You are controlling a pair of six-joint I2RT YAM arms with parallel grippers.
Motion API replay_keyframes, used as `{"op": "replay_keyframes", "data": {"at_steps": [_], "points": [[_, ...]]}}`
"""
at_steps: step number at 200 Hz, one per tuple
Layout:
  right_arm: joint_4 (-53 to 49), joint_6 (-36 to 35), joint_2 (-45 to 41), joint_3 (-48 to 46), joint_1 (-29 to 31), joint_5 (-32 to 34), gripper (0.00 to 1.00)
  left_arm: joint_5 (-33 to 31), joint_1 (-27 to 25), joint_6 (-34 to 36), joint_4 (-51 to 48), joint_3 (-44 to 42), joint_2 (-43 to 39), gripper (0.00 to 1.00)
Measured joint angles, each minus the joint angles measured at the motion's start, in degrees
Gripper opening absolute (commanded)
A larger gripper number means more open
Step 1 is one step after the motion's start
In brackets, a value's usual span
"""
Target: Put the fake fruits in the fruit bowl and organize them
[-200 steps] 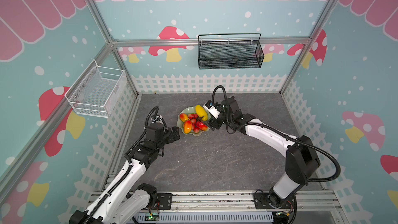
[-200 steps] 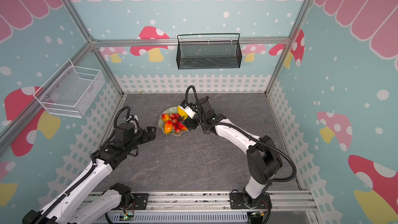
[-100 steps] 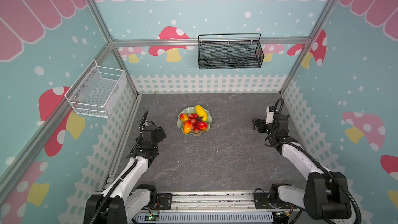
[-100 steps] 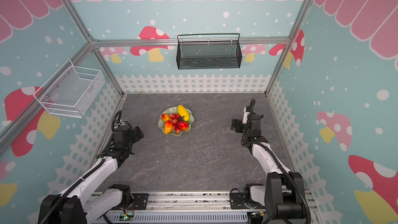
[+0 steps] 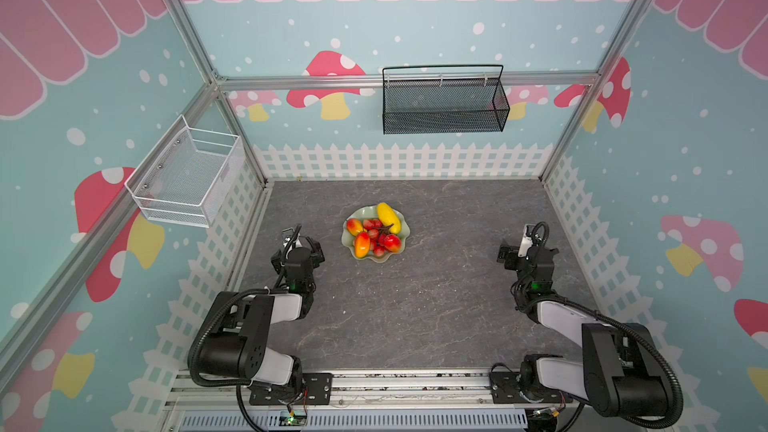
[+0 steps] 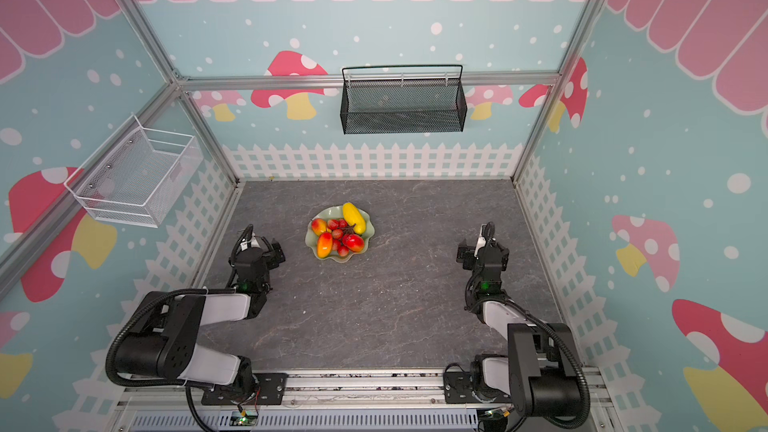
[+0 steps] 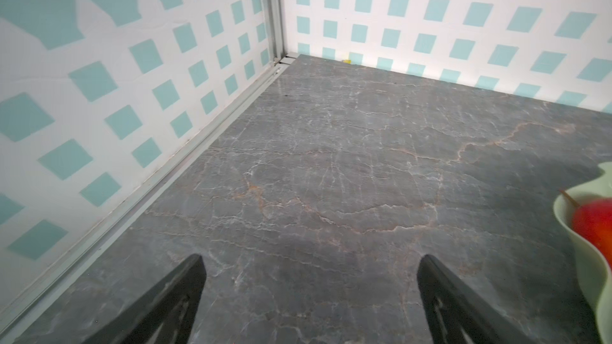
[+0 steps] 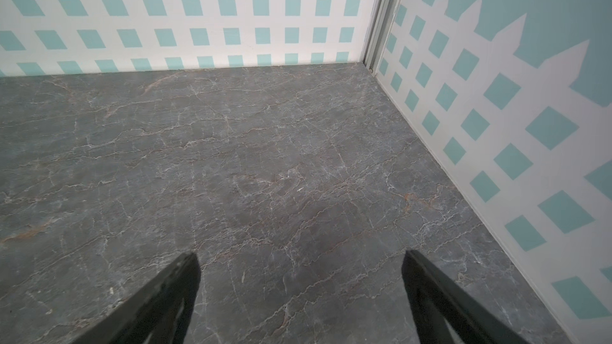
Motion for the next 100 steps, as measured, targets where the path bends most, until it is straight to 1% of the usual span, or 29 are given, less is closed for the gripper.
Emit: {"op": "replay_keyframes", "data": {"at_steps": [29, 57, 70, 83, 100], "points": [[10.5, -2.6, 3.9, -3.1, 0.0, 0.0, 0.98, 2.9, -0.1, 2.0, 4.9, -0.5, 1.4, 1.00], [18.0, -4.2, 5.8, -6.3, 0.0, -0.6, 0.98, 5.0, -0.1, 3.3, 6.6, -0.4, 1.3, 1.00], [21.2, -5.2, 6.7, -7.0, 0.0, -2.3, 0.98, 5.5, -0.1, 3.5, 6.7, -0.4, 1.3, 1.00], [25.9, -6.8, 10.5, -6.7, -0.1, -5.5, 0.99, 5.7, -0.1, 3.7, 6.8, -0.4, 1.3, 1.00], [25.9, -7.3, 13.0, -6.3, -0.7, -8.6, 0.98, 5.7, -0.1, 3.8, 6.1, 0.1, 1.4, 1.00]]}}
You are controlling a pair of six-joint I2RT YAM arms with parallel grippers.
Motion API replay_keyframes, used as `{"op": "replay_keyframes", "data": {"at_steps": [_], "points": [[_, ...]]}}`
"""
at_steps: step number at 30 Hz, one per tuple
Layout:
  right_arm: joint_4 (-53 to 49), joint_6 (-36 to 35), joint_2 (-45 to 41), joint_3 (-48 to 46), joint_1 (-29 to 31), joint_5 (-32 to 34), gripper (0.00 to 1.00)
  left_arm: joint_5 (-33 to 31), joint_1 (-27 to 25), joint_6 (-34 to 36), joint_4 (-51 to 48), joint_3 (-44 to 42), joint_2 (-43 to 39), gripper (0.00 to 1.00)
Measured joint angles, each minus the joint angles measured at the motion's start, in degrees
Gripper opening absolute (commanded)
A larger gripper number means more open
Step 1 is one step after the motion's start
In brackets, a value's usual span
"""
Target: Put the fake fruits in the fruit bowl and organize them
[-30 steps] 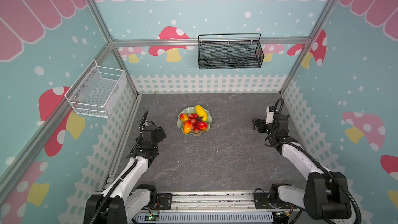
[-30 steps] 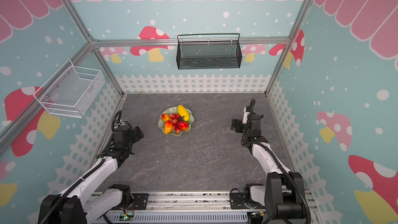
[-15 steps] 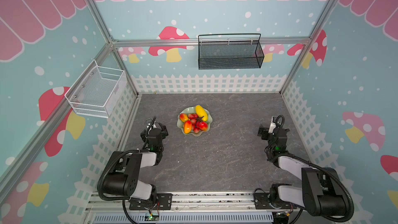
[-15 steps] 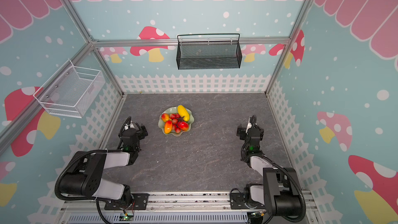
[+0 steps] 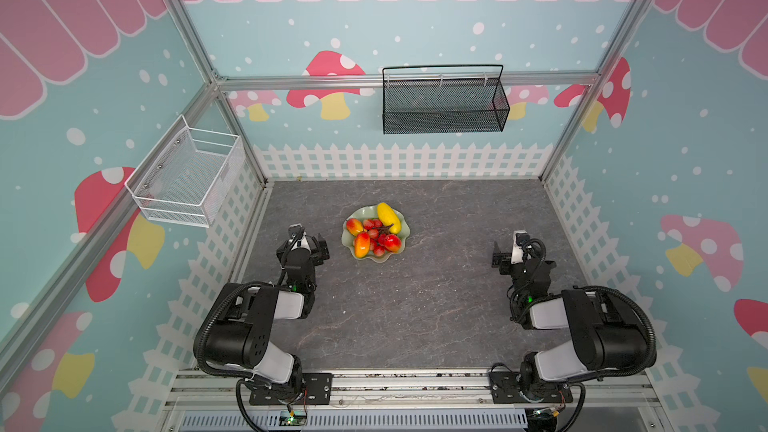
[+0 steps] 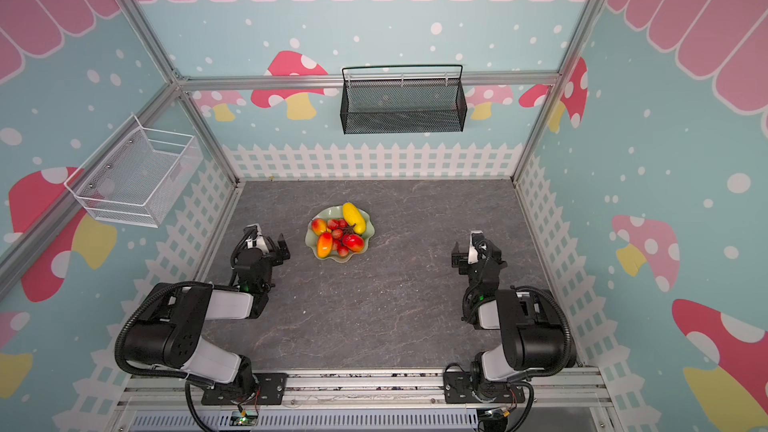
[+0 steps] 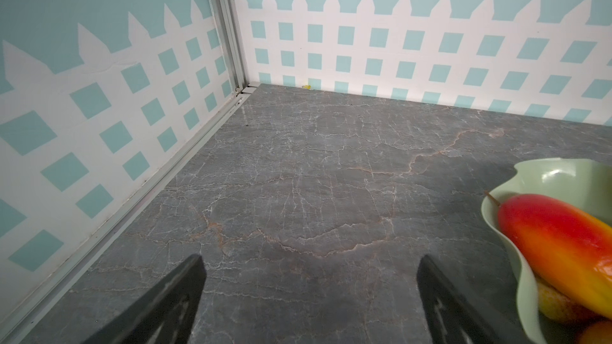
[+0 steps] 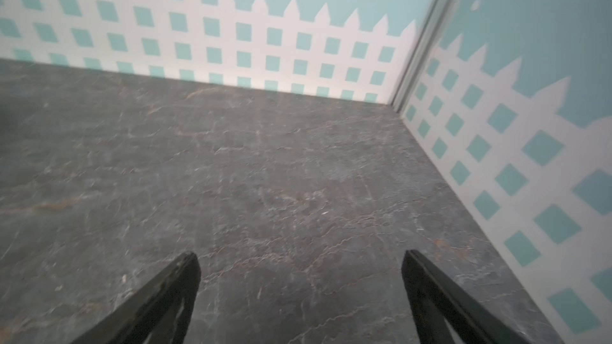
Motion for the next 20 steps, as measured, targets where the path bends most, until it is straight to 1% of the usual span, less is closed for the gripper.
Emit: {"op": "replay_keyframes", "data": {"at_steps": [6, 16, 20], "points": [[2.0, -0.7, 0.2, 0.0, -0.5, -2.4, 0.98, 0.0, 0.0, 0.0, -0.5, 0.9, 0.0, 1.00], [2.5, -0.8, 0.2, 0.0, -0.5, -3.3, 0.98, 0.1, 0.0, 0.0, -0.8, 0.9, 0.0, 1.00], [2.5, -0.8, 0.2, 0.0, -0.5, -3.3, 0.98, 1.8, 0.7, 0.0, -1.9, 1.4, 0.0, 1.00]]}}
